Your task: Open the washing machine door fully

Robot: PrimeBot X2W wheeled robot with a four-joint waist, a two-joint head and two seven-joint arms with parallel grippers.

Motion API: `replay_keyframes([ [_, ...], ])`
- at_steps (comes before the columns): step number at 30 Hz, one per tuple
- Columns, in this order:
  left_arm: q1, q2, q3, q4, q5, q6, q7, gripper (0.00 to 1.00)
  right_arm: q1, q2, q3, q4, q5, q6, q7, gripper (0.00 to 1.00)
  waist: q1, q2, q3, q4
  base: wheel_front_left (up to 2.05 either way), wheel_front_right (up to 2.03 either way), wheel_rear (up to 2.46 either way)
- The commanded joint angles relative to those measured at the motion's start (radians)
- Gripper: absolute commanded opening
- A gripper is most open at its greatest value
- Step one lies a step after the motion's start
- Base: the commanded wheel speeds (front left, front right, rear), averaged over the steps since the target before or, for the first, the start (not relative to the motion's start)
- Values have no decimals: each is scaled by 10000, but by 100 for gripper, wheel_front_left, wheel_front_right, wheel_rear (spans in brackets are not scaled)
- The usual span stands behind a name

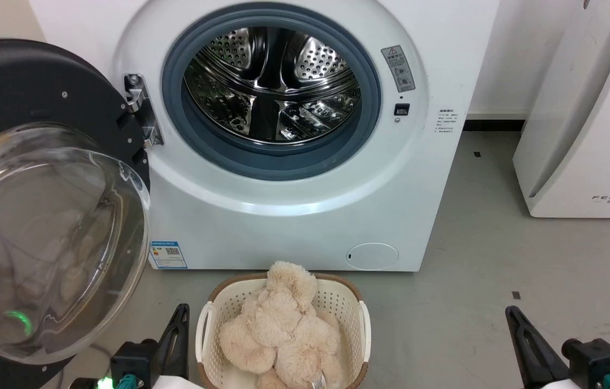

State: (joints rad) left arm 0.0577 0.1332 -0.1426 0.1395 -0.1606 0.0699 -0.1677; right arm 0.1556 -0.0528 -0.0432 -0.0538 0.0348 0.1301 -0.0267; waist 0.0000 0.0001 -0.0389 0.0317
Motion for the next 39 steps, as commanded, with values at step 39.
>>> replay_keyframes([
  [39,-223,-308,525,-513,598,-259,596,0,-589,10,163,197,-128,3,98,0,0,-1,135,-110,0,0,0],
])
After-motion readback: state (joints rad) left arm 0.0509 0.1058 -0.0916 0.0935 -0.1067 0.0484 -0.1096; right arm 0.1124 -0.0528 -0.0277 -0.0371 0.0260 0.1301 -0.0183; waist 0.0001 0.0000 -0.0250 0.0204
